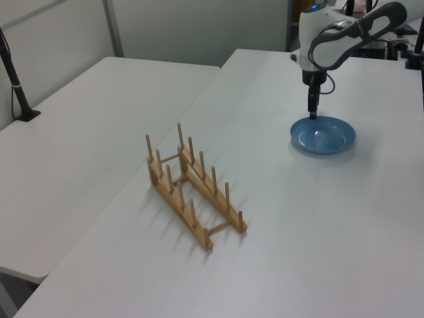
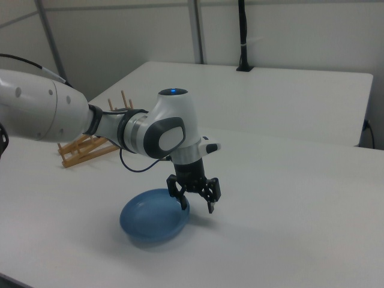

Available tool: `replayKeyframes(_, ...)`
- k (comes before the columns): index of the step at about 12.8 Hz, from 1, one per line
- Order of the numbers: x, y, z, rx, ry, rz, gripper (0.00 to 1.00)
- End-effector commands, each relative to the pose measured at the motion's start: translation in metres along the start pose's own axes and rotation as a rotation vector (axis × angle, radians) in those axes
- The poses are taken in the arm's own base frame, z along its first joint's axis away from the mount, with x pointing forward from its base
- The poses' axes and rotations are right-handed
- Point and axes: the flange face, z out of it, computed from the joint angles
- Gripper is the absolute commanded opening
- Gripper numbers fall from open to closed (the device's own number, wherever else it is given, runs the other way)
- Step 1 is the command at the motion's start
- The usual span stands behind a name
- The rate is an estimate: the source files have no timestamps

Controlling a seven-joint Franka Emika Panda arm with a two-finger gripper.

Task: Place plate in plate rack
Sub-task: 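Lower the open gripper onto the rim of the blue plate, then close the gripper on the plate rim and lift it up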

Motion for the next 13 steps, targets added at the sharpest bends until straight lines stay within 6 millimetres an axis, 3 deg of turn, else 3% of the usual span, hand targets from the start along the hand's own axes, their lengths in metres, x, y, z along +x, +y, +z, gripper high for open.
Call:
replayKeyframes(1, 0.009, -0.025, -0.002, 0.006, 0.034, 0.043, 0.59)
replayKeyframes(4, 0.016, -0.043, -0.009, 0.015, 0.046, 0.102, 0.08)
replayKeyframes(5, 0.020, -0.055, -0.012, 0.018, 0.051, 0.095, 0.03)
replayKeyframes(8, 0.021, -0.058, -0.026, 0.017, 0.065, 0.091, 0.00)
replayKeyframes(9, 0.020, -0.057, -0.042, 0.013, 0.091, 0.097, 0.00)
replayKeyframes(12, 0.008, -0.059, -0.120, 0.004, 0.154, 0.098, 0.00)
replayKeyframes(13, 0.000, -0.062, -0.159, -0.002, 0.208, 0.101, 0.00)
